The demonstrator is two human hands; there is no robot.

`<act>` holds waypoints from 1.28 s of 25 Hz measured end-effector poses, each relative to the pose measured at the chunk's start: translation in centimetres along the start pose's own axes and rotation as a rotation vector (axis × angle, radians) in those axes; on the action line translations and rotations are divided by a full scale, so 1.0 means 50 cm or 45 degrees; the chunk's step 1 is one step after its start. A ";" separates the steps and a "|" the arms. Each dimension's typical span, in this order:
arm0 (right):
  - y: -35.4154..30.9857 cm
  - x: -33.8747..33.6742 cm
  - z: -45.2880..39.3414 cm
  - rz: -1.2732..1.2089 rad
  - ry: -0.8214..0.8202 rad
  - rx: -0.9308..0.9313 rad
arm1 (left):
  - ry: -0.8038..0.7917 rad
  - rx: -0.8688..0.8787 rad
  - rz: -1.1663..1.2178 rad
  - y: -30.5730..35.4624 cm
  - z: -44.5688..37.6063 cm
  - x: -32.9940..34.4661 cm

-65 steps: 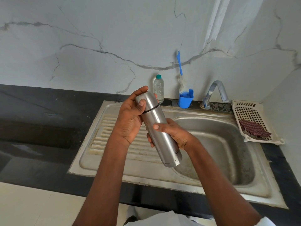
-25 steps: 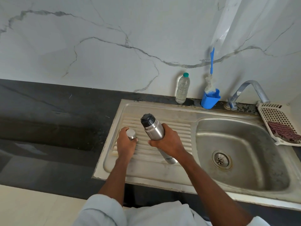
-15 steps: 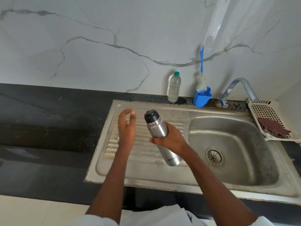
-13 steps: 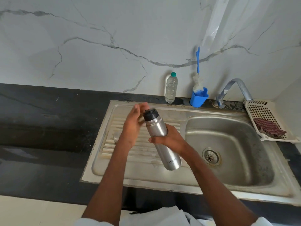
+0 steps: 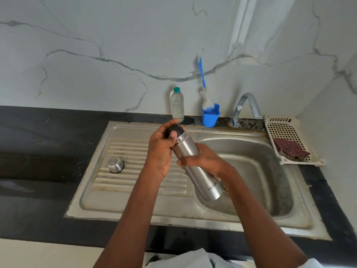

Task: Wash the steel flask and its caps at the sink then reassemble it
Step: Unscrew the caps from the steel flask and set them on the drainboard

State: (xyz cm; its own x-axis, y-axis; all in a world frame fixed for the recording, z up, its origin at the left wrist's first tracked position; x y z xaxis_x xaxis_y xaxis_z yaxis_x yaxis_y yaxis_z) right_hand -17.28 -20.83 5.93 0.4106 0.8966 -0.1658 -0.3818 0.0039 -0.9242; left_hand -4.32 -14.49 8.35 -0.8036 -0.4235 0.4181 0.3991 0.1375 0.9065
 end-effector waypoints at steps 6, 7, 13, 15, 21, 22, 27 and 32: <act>-0.019 0.001 -0.004 0.708 0.527 -0.045 | 0.618 -0.053 -0.323 0.002 0.012 -0.002; -0.016 -0.001 -0.007 0.632 0.477 -0.049 | 0.521 -0.116 -0.374 0.001 0.002 -0.002; 0.004 -0.008 -0.046 0.335 0.181 -0.018 | -0.070 -0.095 0.014 0.012 -0.012 -0.037; 0.004 0.010 -0.067 0.431 0.169 -0.014 | 0.140 -0.047 -0.163 0.009 -0.008 -0.070; 0.019 0.077 -0.122 0.532 0.222 0.044 | 0.069 -0.117 -0.096 -0.012 -0.027 -0.157; 0.025 0.081 -0.128 0.499 0.221 0.057 | -0.084 -0.142 -0.004 -0.009 -0.025 -0.167; 0.031 0.098 -0.155 0.605 0.157 0.057 | 0.410 0.049 -0.267 0.032 -0.017 -0.264; 0.057 0.089 -0.166 0.520 0.200 0.084 | 0.586 -0.111 -1.065 -0.043 -0.024 -0.349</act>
State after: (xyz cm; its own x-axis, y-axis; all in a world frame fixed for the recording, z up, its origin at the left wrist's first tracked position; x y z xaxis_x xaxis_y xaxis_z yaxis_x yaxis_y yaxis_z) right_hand -9.63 -20.50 -0.28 0.3343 0.7521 -0.5679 -0.5888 -0.3039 -0.7490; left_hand 9.37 -8.46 -0.93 -0.5985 -0.6670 -0.4438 -0.1793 -0.4284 0.8856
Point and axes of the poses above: each hand's wrist, its own z-axis away from the middle knuckle, its own x-axis out of the palm, y = z × x, the point moved 7 cm from there along -z, towards the middle knuckle, and after that the axes turned 9 degrees about -y, right-handed, at the moved point
